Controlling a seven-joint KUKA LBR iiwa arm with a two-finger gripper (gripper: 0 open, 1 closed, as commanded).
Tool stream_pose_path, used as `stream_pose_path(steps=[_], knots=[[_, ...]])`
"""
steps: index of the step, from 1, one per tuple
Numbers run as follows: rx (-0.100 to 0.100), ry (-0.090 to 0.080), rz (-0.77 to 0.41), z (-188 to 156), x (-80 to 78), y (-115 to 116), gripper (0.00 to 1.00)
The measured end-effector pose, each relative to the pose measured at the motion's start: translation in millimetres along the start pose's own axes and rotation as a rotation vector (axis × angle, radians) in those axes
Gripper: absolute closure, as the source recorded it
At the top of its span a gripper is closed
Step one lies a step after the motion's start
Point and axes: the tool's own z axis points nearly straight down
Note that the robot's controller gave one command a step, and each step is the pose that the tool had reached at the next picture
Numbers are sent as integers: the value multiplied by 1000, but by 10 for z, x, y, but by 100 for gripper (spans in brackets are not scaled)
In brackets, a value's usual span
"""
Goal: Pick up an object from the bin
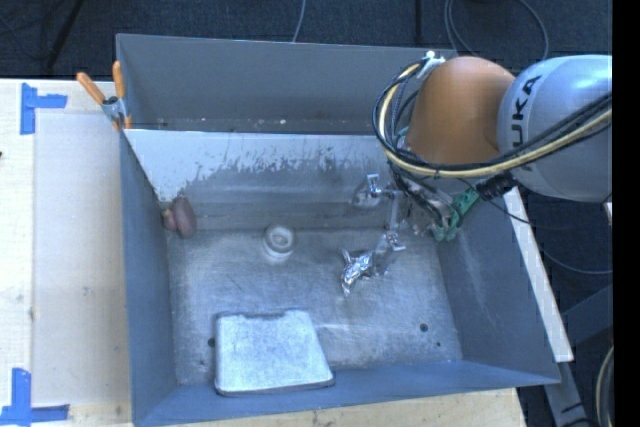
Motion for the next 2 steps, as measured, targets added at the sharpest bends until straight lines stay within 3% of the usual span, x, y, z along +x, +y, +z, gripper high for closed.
stream_pose_path(steps=[1,2], knots=[[-5,2,40,451,207,56,0],[-4,-5,42,416,181,52,100]])
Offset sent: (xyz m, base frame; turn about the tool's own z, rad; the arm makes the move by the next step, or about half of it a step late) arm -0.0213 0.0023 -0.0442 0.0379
